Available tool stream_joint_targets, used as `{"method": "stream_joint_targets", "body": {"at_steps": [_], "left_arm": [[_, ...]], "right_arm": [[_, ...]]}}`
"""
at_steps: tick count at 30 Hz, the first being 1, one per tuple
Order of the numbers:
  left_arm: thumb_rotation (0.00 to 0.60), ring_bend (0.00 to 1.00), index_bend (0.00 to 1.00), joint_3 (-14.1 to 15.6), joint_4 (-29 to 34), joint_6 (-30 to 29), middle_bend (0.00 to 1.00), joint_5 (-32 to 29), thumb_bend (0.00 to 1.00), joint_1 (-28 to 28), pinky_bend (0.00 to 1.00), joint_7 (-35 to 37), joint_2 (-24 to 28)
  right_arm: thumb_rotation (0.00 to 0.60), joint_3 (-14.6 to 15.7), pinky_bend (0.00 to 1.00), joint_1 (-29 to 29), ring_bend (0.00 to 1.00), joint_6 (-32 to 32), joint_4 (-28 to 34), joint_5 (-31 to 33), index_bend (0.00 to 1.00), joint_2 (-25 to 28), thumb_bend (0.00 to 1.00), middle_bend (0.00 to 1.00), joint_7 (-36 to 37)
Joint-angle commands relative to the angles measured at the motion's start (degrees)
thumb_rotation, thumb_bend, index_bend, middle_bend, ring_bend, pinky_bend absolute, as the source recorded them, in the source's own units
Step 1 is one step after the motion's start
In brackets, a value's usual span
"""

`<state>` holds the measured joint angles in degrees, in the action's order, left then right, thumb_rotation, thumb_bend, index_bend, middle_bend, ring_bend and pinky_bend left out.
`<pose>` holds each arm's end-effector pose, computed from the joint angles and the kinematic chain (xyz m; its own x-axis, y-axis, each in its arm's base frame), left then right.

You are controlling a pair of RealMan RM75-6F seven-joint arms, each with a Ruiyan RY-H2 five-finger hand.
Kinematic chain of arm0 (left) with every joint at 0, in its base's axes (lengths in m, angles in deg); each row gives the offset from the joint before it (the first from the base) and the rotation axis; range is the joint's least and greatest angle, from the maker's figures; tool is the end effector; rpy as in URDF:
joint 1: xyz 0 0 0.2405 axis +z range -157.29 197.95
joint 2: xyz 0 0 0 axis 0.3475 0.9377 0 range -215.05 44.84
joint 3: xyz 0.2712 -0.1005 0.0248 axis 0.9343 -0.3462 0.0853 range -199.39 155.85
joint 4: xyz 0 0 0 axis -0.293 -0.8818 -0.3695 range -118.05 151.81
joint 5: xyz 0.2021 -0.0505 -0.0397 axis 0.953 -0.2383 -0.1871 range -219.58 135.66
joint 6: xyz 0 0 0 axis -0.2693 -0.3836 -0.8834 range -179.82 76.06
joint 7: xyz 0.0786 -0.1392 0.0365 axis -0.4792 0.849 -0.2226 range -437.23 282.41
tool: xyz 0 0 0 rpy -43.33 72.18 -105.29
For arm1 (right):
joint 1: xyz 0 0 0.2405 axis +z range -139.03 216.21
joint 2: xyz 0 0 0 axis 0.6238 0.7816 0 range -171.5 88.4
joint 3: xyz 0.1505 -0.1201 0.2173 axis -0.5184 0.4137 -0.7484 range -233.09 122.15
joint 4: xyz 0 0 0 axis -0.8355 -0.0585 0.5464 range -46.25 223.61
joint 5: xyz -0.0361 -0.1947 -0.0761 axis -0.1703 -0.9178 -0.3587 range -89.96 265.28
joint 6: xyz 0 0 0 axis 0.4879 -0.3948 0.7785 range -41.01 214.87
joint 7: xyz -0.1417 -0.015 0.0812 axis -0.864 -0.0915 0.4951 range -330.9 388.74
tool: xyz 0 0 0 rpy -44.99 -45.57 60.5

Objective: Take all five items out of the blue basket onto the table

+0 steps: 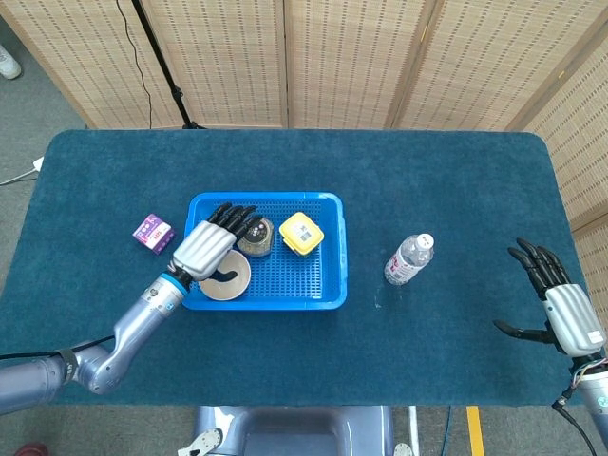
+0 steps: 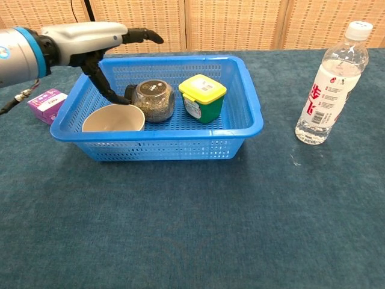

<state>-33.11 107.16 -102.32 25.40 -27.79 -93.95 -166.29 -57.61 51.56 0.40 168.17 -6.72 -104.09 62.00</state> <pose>-0.1204 0.3991 0.0080 0.4868 0.2279 0.8433 0.7914 -0.5236 -0.3154 -0.3333 -0.2526 0.1972 0.1006 -0.0360 0.9943 -0.9596 -0.2674 0.0874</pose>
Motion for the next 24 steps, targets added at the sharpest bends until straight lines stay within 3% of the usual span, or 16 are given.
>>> {"method": "stream_joint_targets", "body": {"at_steps": [1, 9, 24], "left_arm": [[0.600, 0.00, 0.00, -0.78, -1.21, 1.84, 0.00, -3.49, 0.17, -2.85, 0.00, -4.29, -3.36], [0.600, 0.00, 0.00, -1.43, -4.36, 2.30, 0.00, -10.95, 0.18, -5.82, 0.00, -10.68, -7.75], [0.600, 0.00, 0.00, -2.68, -10.63, 3.47, 0.00, -18.22, 0.19, -7.56, 0.00, -9.60, -11.39]], "right_arm": [[0.600, -0.02, 0.00, 0.09, 0.00, 0.19, -0.13, 0.07, 0.00, -0.07, 0.00, 0.00, 0.12], [0.600, -0.01, 0.00, 0.17, 0.00, 0.59, -0.49, 0.33, 0.00, -0.10, 0.00, 0.00, 0.54], [0.600, 0.08, 0.00, 0.82, 0.00, 1.98, -1.18, 0.49, 0.00, -0.62, 0.00, 0.00, 0.67]]}}
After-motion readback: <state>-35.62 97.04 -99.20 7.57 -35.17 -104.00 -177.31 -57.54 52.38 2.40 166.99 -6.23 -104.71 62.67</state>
